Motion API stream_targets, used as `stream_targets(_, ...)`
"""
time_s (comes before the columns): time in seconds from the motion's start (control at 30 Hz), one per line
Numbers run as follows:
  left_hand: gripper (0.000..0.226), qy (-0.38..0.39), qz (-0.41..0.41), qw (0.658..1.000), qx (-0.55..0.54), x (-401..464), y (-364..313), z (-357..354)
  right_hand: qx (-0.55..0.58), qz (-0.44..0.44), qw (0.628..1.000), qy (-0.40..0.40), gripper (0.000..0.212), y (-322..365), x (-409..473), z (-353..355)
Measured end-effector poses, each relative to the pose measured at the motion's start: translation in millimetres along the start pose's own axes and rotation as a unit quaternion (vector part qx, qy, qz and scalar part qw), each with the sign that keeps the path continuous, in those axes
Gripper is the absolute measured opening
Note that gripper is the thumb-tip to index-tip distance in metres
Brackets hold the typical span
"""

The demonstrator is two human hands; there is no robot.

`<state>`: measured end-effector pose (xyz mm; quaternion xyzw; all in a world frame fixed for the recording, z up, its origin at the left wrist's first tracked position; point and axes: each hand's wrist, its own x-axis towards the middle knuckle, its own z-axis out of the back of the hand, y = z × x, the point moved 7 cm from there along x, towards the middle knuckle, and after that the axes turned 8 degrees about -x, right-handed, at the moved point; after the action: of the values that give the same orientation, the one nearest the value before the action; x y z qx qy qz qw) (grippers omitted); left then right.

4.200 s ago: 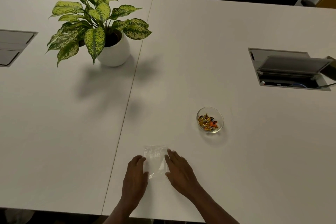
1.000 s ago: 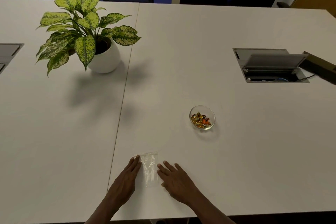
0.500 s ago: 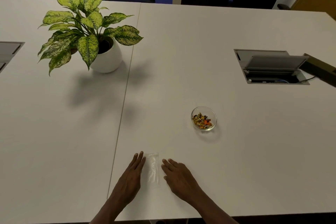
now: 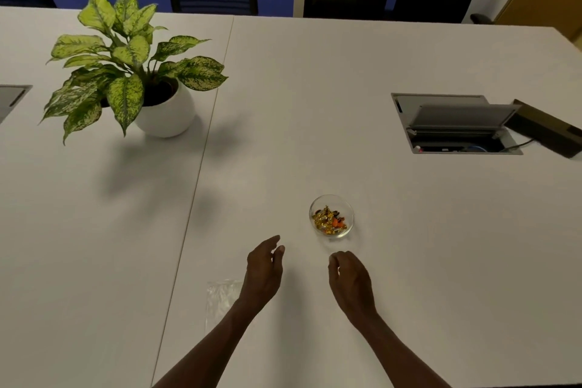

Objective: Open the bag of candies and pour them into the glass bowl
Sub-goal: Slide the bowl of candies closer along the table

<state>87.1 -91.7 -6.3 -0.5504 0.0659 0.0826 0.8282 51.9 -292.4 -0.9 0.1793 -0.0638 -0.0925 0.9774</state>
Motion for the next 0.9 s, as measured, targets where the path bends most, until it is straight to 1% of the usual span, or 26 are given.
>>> stream_targets(0.03,0.028,-0.007,0.012,1.000,-0.010,5,-5,-5,0.010,-0.018,1.000,-0.006,0.022,-8,9,4)
stream_targets(0.1,0.013,-0.015,0.013,1.000,-0.021,14,-18,-17,0.026,-0.049,0.998,-0.005,0.019,-24,27,10)
stream_targets(0.17,0.021,-0.020,-0.002,1.000,-0.007,23,-32,-28,0.040,-0.078,0.996,0.018,0.018,-38,46,10)
stream_targets(0.23,0.028,-0.022,0.001,1.000,0.022,32,-38,-40,0.034,-0.094,0.994,0.043,0.026,-50,63,7)
stream_targets(0.3,0.034,-0.021,0.020,0.999,0.041,41,-41,-51,0.030,-0.092,0.994,0.059,0.031,-57,78,5)
stream_targets(0.47,0.033,-0.014,0.064,0.997,0.048,55,-41,-72,0.022,-0.081,0.991,0.105,0.035,-64,104,-3)
stream_targets(0.57,0.045,-0.013,0.085,0.994,0.066,59,-41,-77,0.028,-0.085,0.987,0.134,0.037,-68,113,-9)
stream_targets(0.63,0.042,-0.003,0.093,0.993,0.068,62,-42,-83,0.035,-0.090,0.984,0.147,0.038,-72,117,-13)
stream_targets(0.73,0.032,0.003,0.106,0.994,0.034,68,-42,-88,0.055,-0.098,0.981,0.159,0.037,-75,122,-16)
stream_targets(0.83,0.031,0.002,0.112,0.994,0.010,73,-41,-90,0.076,-0.096,0.978,0.170,0.035,-74,125,-18)
stream_targets(0.9,0.030,-0.003,0.106,0.994,0.015,77,-39,-89,0.092,-0.099,0.976,0.170,0.033,-74,126,-19)
